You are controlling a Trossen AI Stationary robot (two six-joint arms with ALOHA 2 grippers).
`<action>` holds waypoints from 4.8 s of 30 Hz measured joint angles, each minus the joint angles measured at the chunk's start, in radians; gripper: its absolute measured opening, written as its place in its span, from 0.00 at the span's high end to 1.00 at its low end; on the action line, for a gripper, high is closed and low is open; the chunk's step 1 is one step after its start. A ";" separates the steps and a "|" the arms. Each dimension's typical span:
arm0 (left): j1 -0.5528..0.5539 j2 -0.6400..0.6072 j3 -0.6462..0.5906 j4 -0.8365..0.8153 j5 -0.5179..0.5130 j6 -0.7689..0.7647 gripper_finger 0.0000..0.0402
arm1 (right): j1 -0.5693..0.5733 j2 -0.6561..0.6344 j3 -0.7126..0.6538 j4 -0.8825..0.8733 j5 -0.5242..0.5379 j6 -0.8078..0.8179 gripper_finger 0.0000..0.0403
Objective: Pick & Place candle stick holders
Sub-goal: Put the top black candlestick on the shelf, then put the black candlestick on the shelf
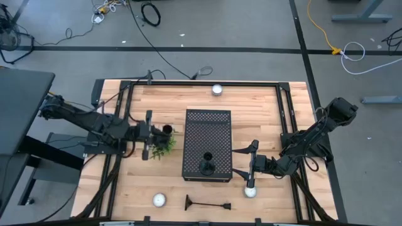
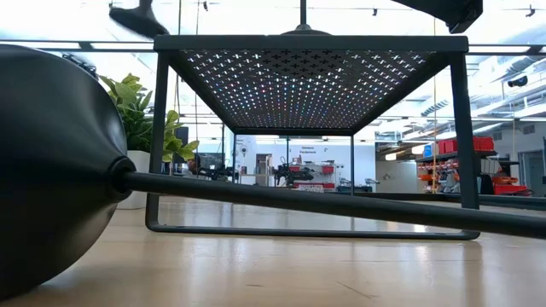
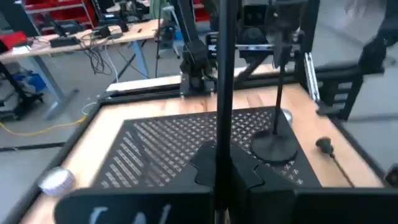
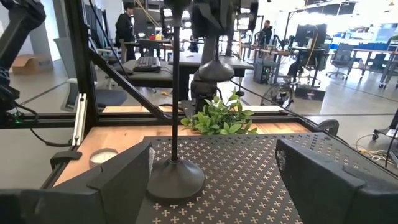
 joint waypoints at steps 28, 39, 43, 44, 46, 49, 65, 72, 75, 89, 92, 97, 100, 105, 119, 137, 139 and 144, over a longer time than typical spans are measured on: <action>-0.099 0.456 -0.290 1.148 0.217 0.057 0.98 | -0.003 0.000 0.000 0.005 0.002 0.011 0.16; -0.062 0.594 -0.285 1.290 0.233 0.012 0.98 | -0.003 0.000 0.000 0.004 0.002 0.011 0.16; -0.046 0.641 -0.255 1.289 0.239 -0.004 0.98 | -0.003 0.000 0.000 0.003 0.002 0.011 0.16; -0.041 0.652 -0.244 1.287 0.245 -0.005 0.98 | -0.003 0.000 0.000 0.002 0.002 0.011 0.16; -0.040 0.672 -0.222 1.271 0.247 -0.003 0.98 | -0.003 0.000 0.000 0.001 0.002 0.011 0.16; -0.036 0.696 -0.212 1.266 0.250 -0.005 0.98 | -0.003 0.000 0.000 -0.003 0.002 0.011 0.16; -0.018 0.704 -0.209 1.243 0.265 -0.043 0.96 | -0.003 0.000 0.000 -0.005 0.001 0.010 0.16; -0.016 0.704 -0.209 1.241 0.266 -0.043 0.96 | -0.003 0.000 0.000 -0.008 0.002 0.010 0.16; -0.016 0.704 -0.210 1.232 0.265 -0.043 0.93 | -0.003 0.000 0.000 -0.013 0.001 0.010 0.16; -0.016 0.705 -0.211 1.243 0.264 -0.051 0.93 | -0.003 0.000 0.000 -0.013 0.001 0.010 0.16; -0.016 0.705 -0.211 1.237 0.264 -0.051 0.92 | -0.003 0.000 0.000 -0.014 0.001 0.010 0.16; -0.017 0.705 -0.211 1.232 0.265 -0.051 0.89 | -0.003 0.000 0.000 -0.017 0.001 0.010 0.16; -0.017 0.705 -0.211 1.228 0.265 -0.051 0.85 | -0.003 0.000 0.000 -0.020 0.002 0.011 0.16; -0.017 0.705 -0.211 1.228 0.262 -0.056 0.75 | -0.003 0.000 0.000 -0.020 0.001 0.011 0.16; -0.017 0.704 -0.211 1.229 0.262 -0.058 0.42 | -0.003 0.000 0.000 -0.020 0.001 0.011 0.16; -0.017 0.635 -0.211 1.072 0.273 -0.078 0.36 | -0.003 0.000 0.000 -0.027 -0.203 0.034 0.16; -0.023 0.592 -0.212 1.013 0.273 -0.090 0.36 | -0.003 0.000 0.000 -0.027 -0.255 0.034 0.16; -0.047 0.468 -0.211 0.846 0.273 -0.103 0.36 | -0.003 0.000 0.000 -0.022 -0.356 0.042 0.16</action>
